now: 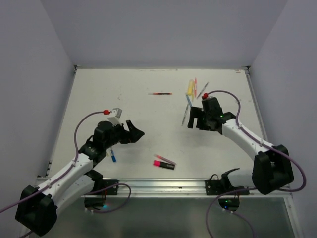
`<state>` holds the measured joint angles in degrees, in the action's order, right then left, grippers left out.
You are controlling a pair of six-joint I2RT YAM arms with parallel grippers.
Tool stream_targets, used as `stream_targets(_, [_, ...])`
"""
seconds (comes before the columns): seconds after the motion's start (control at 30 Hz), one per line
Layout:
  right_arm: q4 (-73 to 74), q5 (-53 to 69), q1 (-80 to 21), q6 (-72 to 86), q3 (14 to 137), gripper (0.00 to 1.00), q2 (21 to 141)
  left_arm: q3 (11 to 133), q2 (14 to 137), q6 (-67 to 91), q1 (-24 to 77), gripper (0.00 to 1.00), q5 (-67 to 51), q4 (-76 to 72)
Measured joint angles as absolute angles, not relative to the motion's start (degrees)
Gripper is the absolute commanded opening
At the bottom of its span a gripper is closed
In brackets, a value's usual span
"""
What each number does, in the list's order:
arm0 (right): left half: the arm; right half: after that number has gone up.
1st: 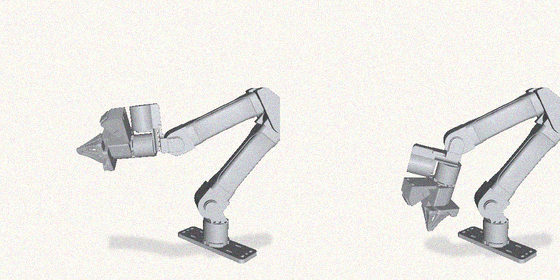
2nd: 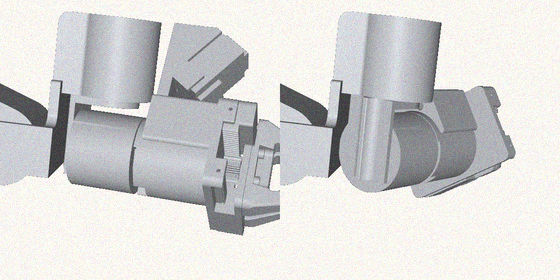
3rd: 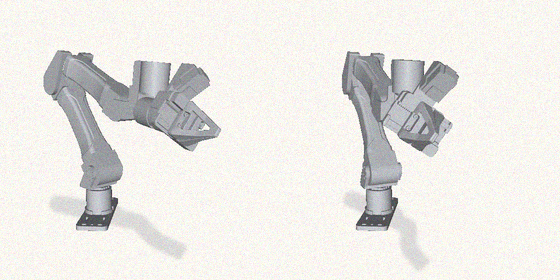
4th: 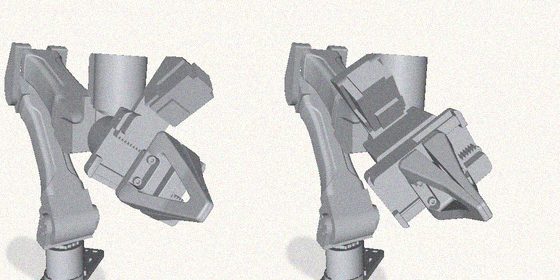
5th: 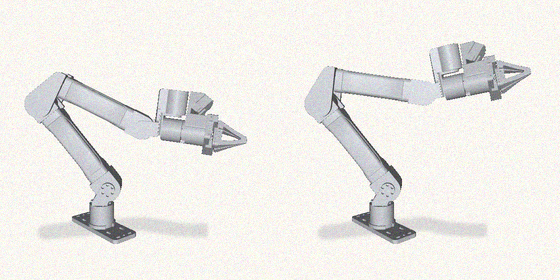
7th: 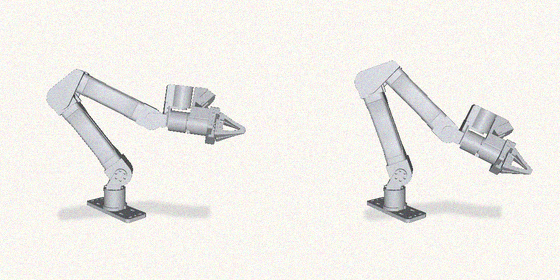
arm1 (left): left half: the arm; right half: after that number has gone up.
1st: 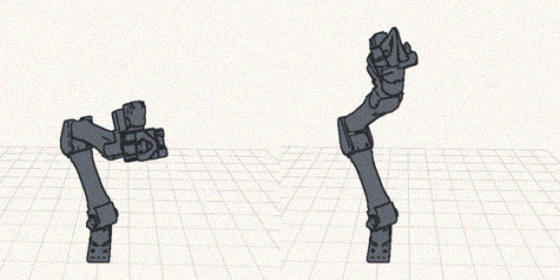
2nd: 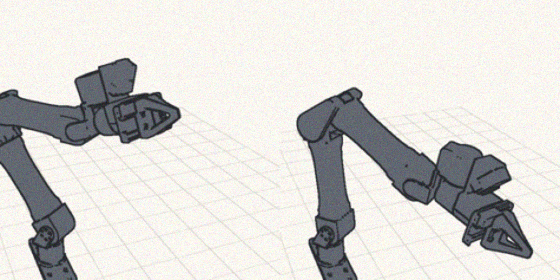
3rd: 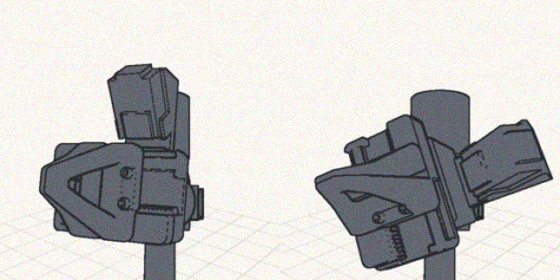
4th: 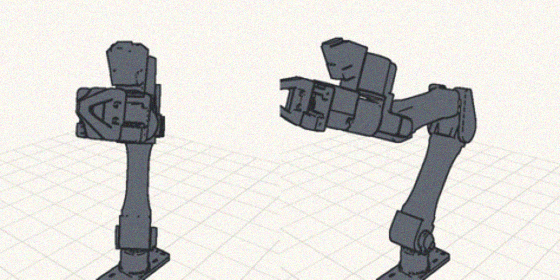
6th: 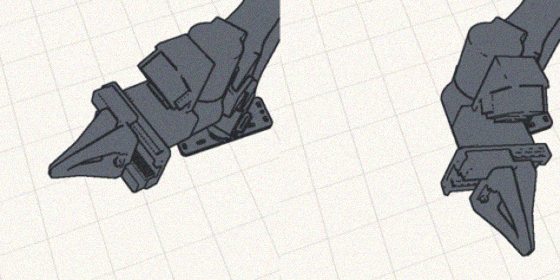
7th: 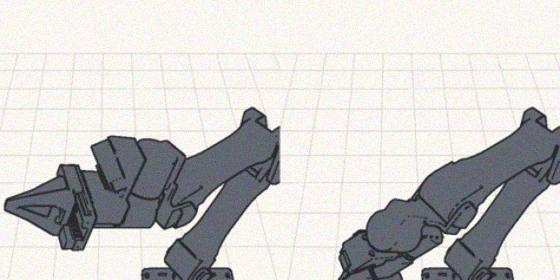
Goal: Open the pen caps
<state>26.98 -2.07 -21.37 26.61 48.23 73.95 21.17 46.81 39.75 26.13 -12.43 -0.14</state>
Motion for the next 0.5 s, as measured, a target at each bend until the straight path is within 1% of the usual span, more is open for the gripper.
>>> stream_targets(0.1, [25.43,-0.43,-23.40,27.46,50.98,0.89,80.12,21.08,47.77,39.97,27.64,0.86,-12.91,-1.15])
stream_targets(0.2, [24.97,-0.49,-28.29,27.40,53.15,0.89,82.94,21.10,47.99,39.90,29.43,0.86,-12.67,-1.19])
stream_targets(0.37, [24.60,-0.34,-38.33,26.33,53.89,0.87,82.74,22.15,47.90,39.29,30.81,0.86,-10.17,0.58])
stream_targets(0.5, [24.27,1.26,-40.77,24.29,51.75,0.83,80.79,23.46,47.05,38.35,30.83,0.86,-7.05,3.31])
